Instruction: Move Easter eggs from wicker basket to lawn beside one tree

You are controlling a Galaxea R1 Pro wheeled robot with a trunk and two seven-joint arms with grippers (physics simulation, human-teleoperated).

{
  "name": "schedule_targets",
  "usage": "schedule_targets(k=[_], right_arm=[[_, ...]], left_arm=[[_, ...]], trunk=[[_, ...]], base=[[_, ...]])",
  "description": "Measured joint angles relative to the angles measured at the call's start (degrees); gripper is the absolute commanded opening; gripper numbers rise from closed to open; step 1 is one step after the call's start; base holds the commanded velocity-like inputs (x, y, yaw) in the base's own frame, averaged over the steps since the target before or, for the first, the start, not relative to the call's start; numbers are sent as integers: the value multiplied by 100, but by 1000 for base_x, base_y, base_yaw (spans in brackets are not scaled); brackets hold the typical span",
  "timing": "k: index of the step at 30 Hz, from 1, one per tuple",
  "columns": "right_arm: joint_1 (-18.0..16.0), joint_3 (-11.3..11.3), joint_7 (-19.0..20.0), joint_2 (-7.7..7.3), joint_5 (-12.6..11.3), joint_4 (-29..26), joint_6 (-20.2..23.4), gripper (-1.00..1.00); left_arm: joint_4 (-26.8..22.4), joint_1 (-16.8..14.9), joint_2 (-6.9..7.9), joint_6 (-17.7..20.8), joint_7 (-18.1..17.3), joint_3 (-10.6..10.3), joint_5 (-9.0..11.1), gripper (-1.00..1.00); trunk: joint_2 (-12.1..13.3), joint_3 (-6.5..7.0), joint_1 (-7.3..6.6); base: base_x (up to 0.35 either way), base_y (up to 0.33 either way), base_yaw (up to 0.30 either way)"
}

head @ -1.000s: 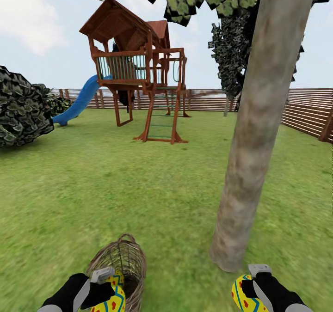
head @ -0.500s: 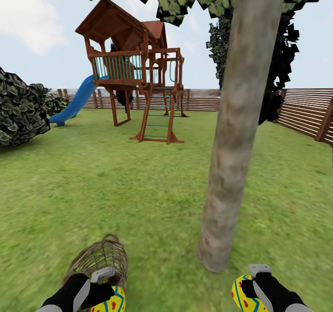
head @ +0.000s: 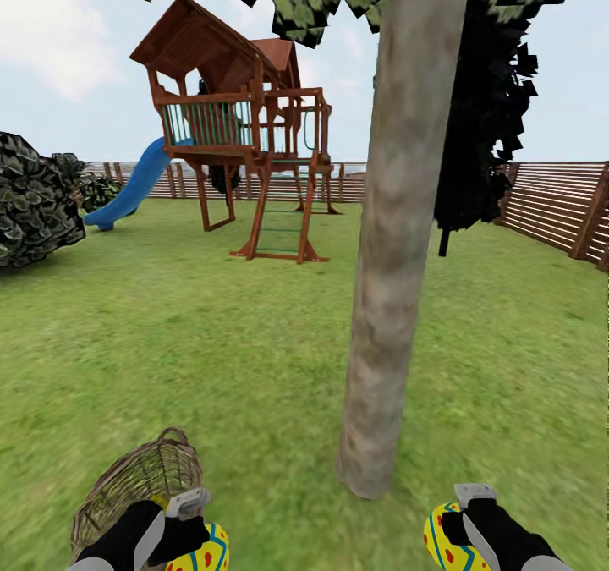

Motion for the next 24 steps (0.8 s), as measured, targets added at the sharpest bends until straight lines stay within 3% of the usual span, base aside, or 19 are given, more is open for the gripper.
schedule_targets(k=[14, 24], right_arm=[[0, 8, -4, 0, 0, 0, 0, -100], [0, 14, -3, 9, 0, 2, -2, -100]], left_arm=[[-3, 0, 0, 0, 0, 0, 6, -100], [-4, 0, 0, -132, 2, 3, 7, -100]], trunk=[[0, 0, 0], [0, 0, -3]], base=[[3, -330, 0], [252, -199, 0]])
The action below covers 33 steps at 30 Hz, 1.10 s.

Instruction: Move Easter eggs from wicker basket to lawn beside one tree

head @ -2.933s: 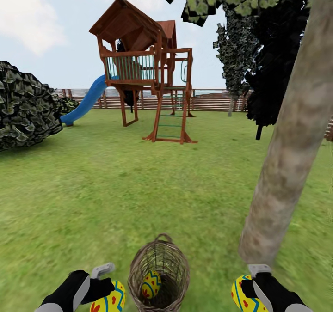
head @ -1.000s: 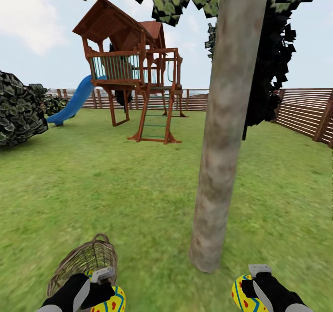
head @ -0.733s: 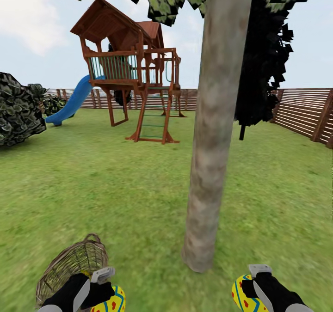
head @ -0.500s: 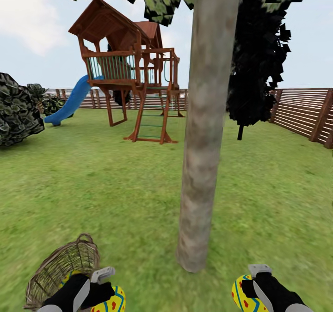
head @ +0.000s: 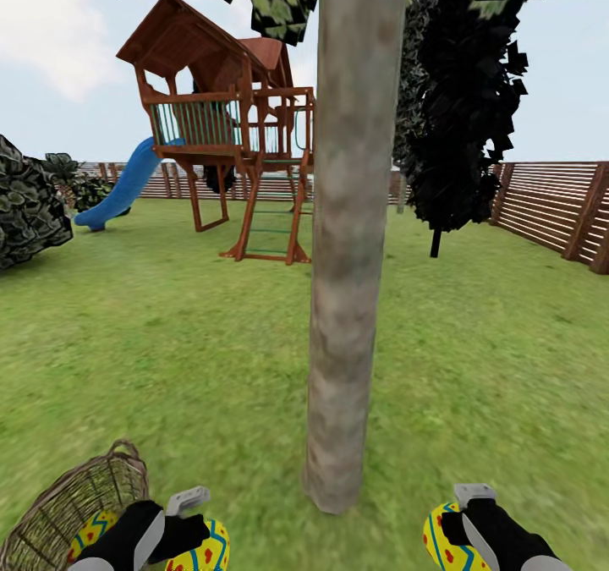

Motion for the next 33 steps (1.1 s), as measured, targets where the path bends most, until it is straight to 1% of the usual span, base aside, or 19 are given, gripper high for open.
schedule_targets(k=[4, 5, 7, 9, 15, 29, 32, 33], right_arm=[[0, -8, 0, -6, -1, -1, 0, -100], [0, -17, 7, -34, -8, -1, 0, -100], [-1, -47, 29, -180, -38, -25, 14, -100], [0, -40, 32, -254, -33, -36, 17, -100], [0, -40, 11, -229, -27, -45, 34, -100], [0, -14, 2, -203, -16, -28, 17, -100], [0, -18, 2, -211, -16, -27, 17, -100], [0, -25, 5, -216, -20, -27, 17, -100]], left_arm=[[-6, 0, 4, -49, 0, 31, 7, -100], [-15, 0, 22, -45, 2, 48, 16, -100], [-69, 0, 132, -19, 8, 67, 22, -100], [-82, 0, 190, -6, 9, 79, 29, -100], [-79, 0, 171, 2, 9, 75, 32, -100], [-59, 0, 167, -7, 9, 75, 39, -100], [-91, 0, 226, 2, 9, 75, 33, -100], [-104, 0, 320, 10, 5, 75, 22, -100]], trunk=[[0, 0, 0], [0, 0, 1], [1, 0, 2], [1, 0, 3], [1, 0, 3], [-560, -251, 310], [-680, -305, 376], [-720, -323, 398]], base=[[292, -103, 0], [142, -114, 0], [44, -42, 0], [11, -10, 0], [0, 0, 0], [0, 0, 0], [0, 0, 0], [0, 0, 0]])
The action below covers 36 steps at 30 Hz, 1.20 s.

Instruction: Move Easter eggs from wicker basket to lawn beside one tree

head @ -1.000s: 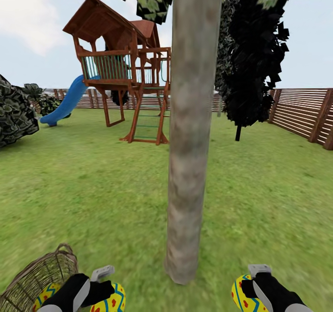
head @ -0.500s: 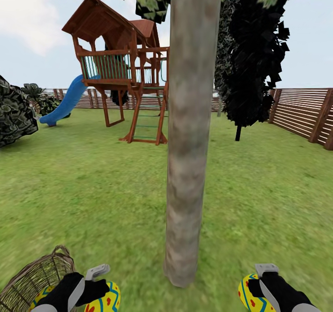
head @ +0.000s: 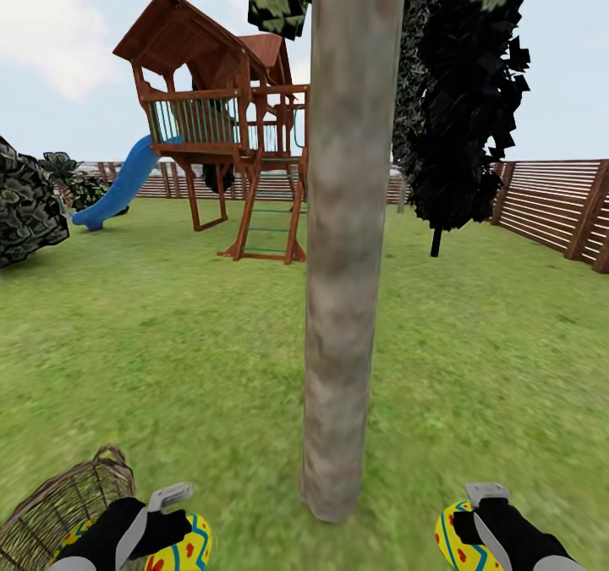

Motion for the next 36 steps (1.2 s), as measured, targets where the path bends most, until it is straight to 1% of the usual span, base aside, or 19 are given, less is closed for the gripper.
schedule_targets(k=[1, 2, 3, 7, 24, 27, 36], right_arm=[[0, -3, -1, -2, -2, 0, 0, -100], [0, 4, -2, -3, 1, 0, 0, -100], [0, 5, -3, -3, 2, 0, 0, -100], [0, 11, -3, 7, 3, 0, -2, -100], [0, 3, -3, -3, 4, 0, 0, -100], [0, 3, -3, -3, 4, 0, 0, -100], [0, 3, -3, -3, 4, 0, 0, -100]], left_arm=[[-4, 0, 67, 4, -2, 0, 3, -100], [-1, 0, 102, 8, -4, -5, 7, -100], [0, 1, 107, 9, -4, -7, 13, -100], [0, 1, 85, 1, -4, -9, 18, -100], [9, 0, 74, -17, 4, -14, 26, -100], [10, 1, 22, -17, 4, -17, 20, -100], [17, 0, 6, -17, 4, -17, 18, -100]], trunk=[[-40, -18, 22], [-80, -36, 44], [-120, -54, 66], [-281, -126, 154], [-963, -431, 527], [-1083, -485, 593], [-1444, -647, 791]], base=[[0, 0, 0], [0, 0, 0], [0, 0, 0], [0, 0, 0], [0, 0, 0], [0, 0, 0], [0, 0, 0]])
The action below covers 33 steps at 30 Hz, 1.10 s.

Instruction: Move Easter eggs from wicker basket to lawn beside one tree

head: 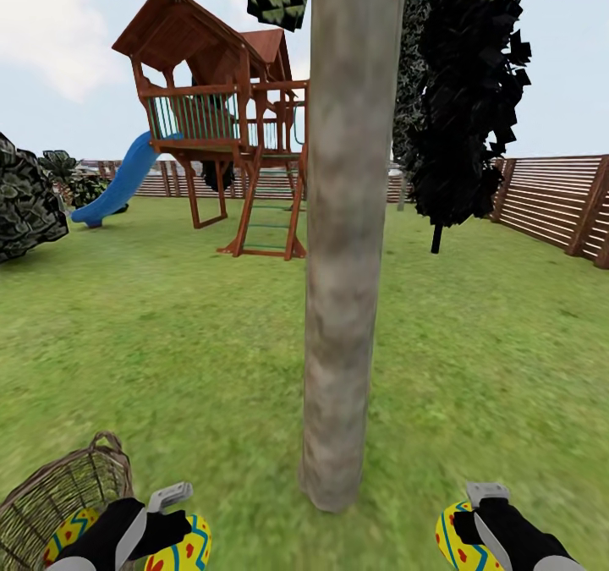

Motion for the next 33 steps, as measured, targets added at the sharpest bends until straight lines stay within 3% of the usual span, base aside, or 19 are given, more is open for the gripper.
schedule_targets(k=[33], right_arm=[[0, 8, 0, 9, 8, 0, 0, -100]], left_arm=[[27, 0, -26, -26, 0, 0, 0, -100]], trunk=[[-1324, -593, 725]], base=[[0, 0, 0]])
